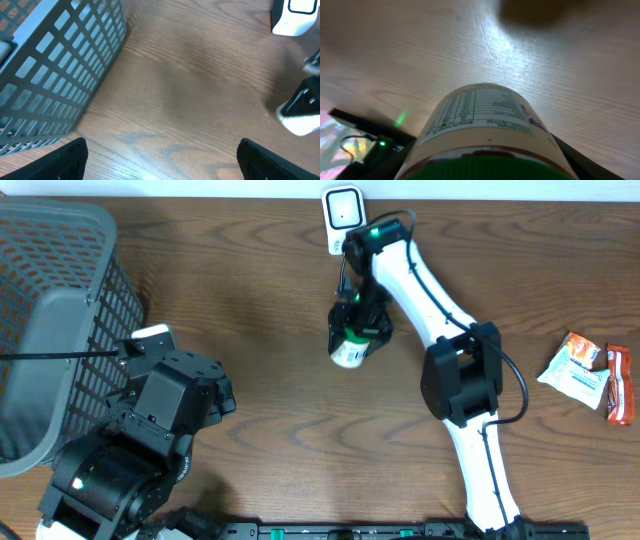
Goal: Scan the item barcode
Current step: 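Lift the jar and raise it toward the scanner, then hold the jar label facing the scanner with the right gripper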
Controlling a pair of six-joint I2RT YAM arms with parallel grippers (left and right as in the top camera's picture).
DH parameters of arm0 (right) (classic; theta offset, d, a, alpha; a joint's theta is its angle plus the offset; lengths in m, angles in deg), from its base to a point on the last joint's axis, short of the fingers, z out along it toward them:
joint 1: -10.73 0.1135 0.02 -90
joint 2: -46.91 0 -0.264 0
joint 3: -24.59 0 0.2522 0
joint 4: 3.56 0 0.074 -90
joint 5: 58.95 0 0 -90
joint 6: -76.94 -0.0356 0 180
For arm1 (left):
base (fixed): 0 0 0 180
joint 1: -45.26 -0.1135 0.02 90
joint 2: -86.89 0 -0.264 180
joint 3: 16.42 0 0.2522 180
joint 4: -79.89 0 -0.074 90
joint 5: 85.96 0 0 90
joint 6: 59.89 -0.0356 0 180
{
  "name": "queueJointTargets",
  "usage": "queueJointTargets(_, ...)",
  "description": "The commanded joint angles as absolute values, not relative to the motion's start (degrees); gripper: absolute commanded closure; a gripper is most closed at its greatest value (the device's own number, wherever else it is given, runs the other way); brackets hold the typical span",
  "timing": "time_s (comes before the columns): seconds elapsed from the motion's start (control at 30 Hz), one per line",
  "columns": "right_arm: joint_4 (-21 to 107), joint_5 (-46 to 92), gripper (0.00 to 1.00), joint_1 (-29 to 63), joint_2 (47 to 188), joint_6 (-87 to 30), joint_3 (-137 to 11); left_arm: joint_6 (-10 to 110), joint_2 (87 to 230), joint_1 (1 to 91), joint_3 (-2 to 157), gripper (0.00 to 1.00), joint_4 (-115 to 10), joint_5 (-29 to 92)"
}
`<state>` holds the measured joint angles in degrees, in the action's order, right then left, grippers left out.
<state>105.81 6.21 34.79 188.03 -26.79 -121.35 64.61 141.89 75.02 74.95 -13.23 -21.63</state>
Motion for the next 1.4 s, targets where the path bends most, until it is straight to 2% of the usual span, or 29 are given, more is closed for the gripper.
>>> queueJointTargets(0.0,107.15,4.86,0.48,32.38,187.4,-24.89,-130.9,64.3,141.87,74.8,75.3,0.05,-13.05,-22.57)
queueJointTargets(0.07,107.52,7.39,0.53,31.9,187.38,-24.74,-135.49,64.28,141.87,74.8,75.3,0.05,-13.05,-22.57)
queueJointTargets(0.2,106.69,17.34,0.51,31.83,187.27,-24.76,-142.29,64.3,141.87,74.8,75.3,0.05,-13.05,-22.57)
queueJointTargets(0.33,105.16,20.68,0.51,32.43,187.29,-24.74,-142.84,64.28,141.87,74.8,75.3,0.04,-13.05,-22.57)
queueJointTargets(0.5,102.4,23.55,0.57,33.5,187.29,-24.74,-140.87,64.3,141.87,74.8,75.3,0.05,-13.05,-22.57)
queueJointTargets(0.73,89.25,38.54,0.6,36.21,187.29,-24.3,-140.02,64.28,141.87,74.8,75.3,0.05,-13.05,-22.57)
queueJointTargets(1.03,72.68,44.48,0.59,38.5,187.31,-19.78,-136.21,64.28,141.87,74.8,75.3,0.05,-13.05,-22.57)
queueJointTargets(1.27,50.63,50.98,0.56,38.37,187.31,-16.52,-123.93,64.28,141.87,74.8,75.3,0.05,-13.05,-22.57)
queueJointTargets(1.37,40.79,53.34,0.6,38.37,187.31,-14.73,-119.1,64.28,141.87,74.8,75.3,0.05,-13.05,-22.57)
